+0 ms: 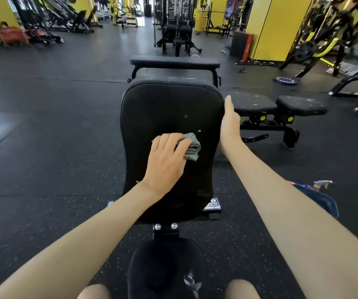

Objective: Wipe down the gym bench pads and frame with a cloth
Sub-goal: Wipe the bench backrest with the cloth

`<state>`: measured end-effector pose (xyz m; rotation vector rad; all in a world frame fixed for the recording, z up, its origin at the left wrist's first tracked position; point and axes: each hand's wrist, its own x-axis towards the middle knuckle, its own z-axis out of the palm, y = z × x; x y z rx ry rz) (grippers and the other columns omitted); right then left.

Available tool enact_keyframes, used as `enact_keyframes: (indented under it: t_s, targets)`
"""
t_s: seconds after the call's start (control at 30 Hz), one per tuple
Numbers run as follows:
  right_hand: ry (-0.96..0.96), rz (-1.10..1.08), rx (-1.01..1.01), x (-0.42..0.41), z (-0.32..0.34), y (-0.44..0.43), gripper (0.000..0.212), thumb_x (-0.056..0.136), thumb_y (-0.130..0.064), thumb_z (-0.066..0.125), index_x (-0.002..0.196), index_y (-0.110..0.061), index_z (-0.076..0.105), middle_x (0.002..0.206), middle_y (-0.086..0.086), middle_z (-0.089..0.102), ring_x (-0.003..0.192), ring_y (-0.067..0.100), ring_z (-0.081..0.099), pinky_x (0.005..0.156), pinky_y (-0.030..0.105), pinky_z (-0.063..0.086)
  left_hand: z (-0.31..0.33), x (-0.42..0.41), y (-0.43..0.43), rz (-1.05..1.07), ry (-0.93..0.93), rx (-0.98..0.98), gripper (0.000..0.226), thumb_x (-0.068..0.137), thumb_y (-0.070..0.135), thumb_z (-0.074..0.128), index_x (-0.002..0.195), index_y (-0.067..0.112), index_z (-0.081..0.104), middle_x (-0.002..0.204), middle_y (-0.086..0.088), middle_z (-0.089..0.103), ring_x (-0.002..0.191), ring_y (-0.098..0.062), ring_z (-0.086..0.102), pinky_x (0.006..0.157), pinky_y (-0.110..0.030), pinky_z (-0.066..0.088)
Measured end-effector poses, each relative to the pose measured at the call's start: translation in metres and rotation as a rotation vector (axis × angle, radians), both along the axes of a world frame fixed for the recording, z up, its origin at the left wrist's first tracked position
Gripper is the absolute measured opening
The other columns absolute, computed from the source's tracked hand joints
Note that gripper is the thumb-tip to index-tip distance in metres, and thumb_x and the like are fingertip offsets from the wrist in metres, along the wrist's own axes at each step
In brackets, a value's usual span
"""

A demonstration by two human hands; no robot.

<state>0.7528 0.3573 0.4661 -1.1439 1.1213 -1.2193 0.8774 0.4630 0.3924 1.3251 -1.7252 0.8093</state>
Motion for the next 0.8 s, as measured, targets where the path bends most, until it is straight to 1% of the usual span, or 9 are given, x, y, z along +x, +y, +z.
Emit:
enact_keyframes:
  t_s: [0.07, 0.17, 0.3, 0.33, 0.43, 0.53, 0.63, 0.7, 0.8]
  targets:
    - [0.066, 0.026, 0.005, -0.002, 0.002, 0.003, 0.096, 0.073, -0.08, 0.034, 0.141, -0.014, 0.046, 0.138, 0.003, 0.053, 0.125, 0.022, 0.049, 0.11, 0.044, 0.036, 0.005, 0.001, 0.002, -0.012, 0.004, -0.019, 0.033, 0.08, 0.005, 0.057, 0.111, 0.012, 0.049, 0.102, -0.012, 0.061, 0.093, -0.023, 0.047, 0.081, -0.036, 0.04]
    - [0.174, 0.082, -0.086, -0.004, 0.002, 0.005, 0.095, 0.07, -0.085, 0.032, 0.131, -0.016, 0.054, 0.132, 0.007, 0.057, 0.122, 0.025, 0.051, 0.108, 0.045, 0.037, 0.017, 0.004, -0.001, 0.013, 0.05, -0.064, 0.031, 0.082, 0.007, 0.054, 0.112, 0.011, 0.049, 0.103, -0.014, 0.06, 0.093, -0.023, 0.047, 0.081, -0.035, 0.038]
    - [0.274, 0.08, -0.227, -0.011, -0.003, 0.007, 0.065, 0.085, -0.073, 0.039, 0.122, -0.022, 0.054, 0.113, -0.005, 0.058, 0.114, 0.017, 0.051, 0.109, 0.047, 0.036, 0.034, 0.004, -0.006, 0.027, 0.114, -0.128, 0.033, 0.081, 0.007, 0.056, 0.113, 0.011, 0.05, 0.104, -0.013, 0.058, 0.091, -0.022, 0.046, 0.08, -0.032, 0.035]
    - [0.28, 0.046, -0.281, -0.013, -0.006, 0.005, 0.059, 0.088, -0.068, 0.042, 0.124, -0.023, 0.052, 0.116, -0.006, 0.057, 0.117, 0.016, 0.05, 0.111, 0.048, 0.033, 0.036, 0.005, -0.008, 0.025, 0.11, -0.136, 0.033, 0.081, 0.007, 0.056, 0.113, 0.012, 0.049, 0.105, -0.013, 0.058, 0.092, -0.022, 0.046, 0.081, -0.032, 0.035]
    - [0.278, -0.04, -0.427, -0.019, -0.011, 0.007, 0.054, 0.096, -0.052, 0.043, 0.14, -0.023, 0.04, 0.142, -0.001, 0.046, 0.133, 0.014, 0.039, 0.117, 0.047, 0.023, 0.041, 0.006, -0.011, 0.028, 0.126, -0.175, 0.036, 0.08, 0.005, 0.056, 0.114, 0.013, 0.048, 0.109, -0.012, 0.057, 0.096, -0.023, 0.047, 0.085, -0.032, 0.035]
    - [0.224, 0.051, -0.368, -0.023, -0.01, 0.007, 0.048, 0.101, -0.044, 0.037, 0.143, -0.02, 0.037, 0.141, 0.001, 0.046, 0.128, 0.013, 0.042, 0.112, 0.036, 0.031, 0.049, 0.007, -0.016, 0.07, 0.253, -0.222, 0.036, 0.081, 0.005, 0.054, 0.115, 0.014, 0.047, 0.116, -0.004, 0.047, 0.1, -0.021, 0.044, 0.088, -0.028, 0.032]
    - [0.155, 0.226, -0.184, -0.023, -0.005, 0.003, 0.053, 0.101, -0.05, 0.031, 0.143, -0.018, 0.041, 0.13, -0.01, 0.048, 0.116, 0.006, 0.044, 0.106, 0.024, 0.029, 0.051, 0.001, -0.025, 0.084, 0.312, -0.226, 0.033, 0.084, 0.002, 0.049, 0.115, 0.007, 0.057, 0.113, -0.011, 0.058, 0.096, -0.022, 0.043, 0.086, -0.026, 0.035]
    - [0.144, 0.297, -0.097, -0.024, -0.007, 0.0, 0.062, 0.099, -0.057, 0.03, 0.143, -0.016, 0.043, 0.132, -0.011, 0.048, 0.122, 0.006, 0.042, 0.107, 0.025, 0.027, 0.045, -0.006, -0.032, 0.074, 0.226, -0.219, 0.026, 0.088, 0.001, 0.05, 0.11, 0.003, 0.064, 0.108, -0.014, 0.063, 0.092, -0.023, 0.043, 0.081, -0.027, 0.041]
    - [0.138, 0.36, -0.084, -0.025, -0.014, -0.006, 0.072, 0.092, -0.068, 0.031, 0.142, -0.018, 0.045, 0.142, -0.002, 0.05, 0.13, 0.012, 0.044, 0.113, 0.035, 0.03, 0.03, -0.015, -0.032, 0.038, 0.041, -0.163, 0.024, 0.089, 0.001, 0.051, 0.105, 0.001, 0.069, 0.105, -0.013, 0.066, 0.09, -0.022, 0.045, 0.073, -0.03, 0.05]
